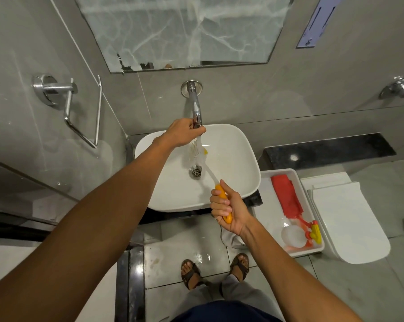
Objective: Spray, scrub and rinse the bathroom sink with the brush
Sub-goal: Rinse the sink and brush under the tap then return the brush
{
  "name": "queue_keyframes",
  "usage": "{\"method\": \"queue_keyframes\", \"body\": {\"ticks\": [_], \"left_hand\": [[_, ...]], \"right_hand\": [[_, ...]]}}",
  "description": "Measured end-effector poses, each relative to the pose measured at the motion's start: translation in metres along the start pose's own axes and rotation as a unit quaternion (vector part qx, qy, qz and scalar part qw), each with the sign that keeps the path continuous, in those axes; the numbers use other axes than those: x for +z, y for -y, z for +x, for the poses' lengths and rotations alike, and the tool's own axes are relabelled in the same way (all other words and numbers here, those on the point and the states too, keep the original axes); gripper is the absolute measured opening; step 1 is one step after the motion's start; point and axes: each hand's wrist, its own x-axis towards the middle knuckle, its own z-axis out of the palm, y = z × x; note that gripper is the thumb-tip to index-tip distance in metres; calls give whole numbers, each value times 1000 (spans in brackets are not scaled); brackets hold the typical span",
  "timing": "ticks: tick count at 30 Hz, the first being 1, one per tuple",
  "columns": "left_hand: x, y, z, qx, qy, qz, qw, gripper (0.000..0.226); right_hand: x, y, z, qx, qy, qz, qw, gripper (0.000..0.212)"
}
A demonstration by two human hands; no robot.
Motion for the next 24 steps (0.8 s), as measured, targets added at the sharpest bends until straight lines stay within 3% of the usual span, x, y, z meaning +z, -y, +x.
{"method": "queue_keyframes", "body": {"ticks": [2,4,7,10,11,13,15,16,18,21,22,24], "left_hand": [[0,0,0,-1,1,-2,1000,32],[0,0,0,0,1,-7,1000,32],[1,1,0,2,4,-11,1000,32],[1,1,0,4,5,-10,1000,30],[1,1,0,5,5,-10,1000,29],[1,1,-1,5,8,-15,1000,27],[2,0,-1,7,8,-16,1000,27],[2,0,-1,6,8,-15,1000,27],[1,0,-1,3,7,-11,1000,27],[0,-1,-1,2,7,-10,1000,27],[0,-2,-2,0,8,-9,1000,27],[-1,-3,-2,-2,11,-7,1000,27]], "right_hand": [[3,0,0,-26,-51,-47,997,46],[11,-1,-4,-84,-142,-181,970,49],[16,-3,-7,-187,-252,-451,836,49],[9,-4,-8,-263,-280,-626,679,47],[6,-4,-8,-272,-287,-655,644,45],[4,-3,-8,-282,-302,-670,617,47],[4,-2,-8,-284,-310,-644,639,51],[5,-2,-9,-277,-305,-612,675,52],[6,1,-9,-233,-282,-504,782,51],[0,11,-13,-110,-208,-267,934,48],[-3,13,-14,-65,-165,-178,968,47],[-13,16,-14,-1,-82,-54,995,46]]}}
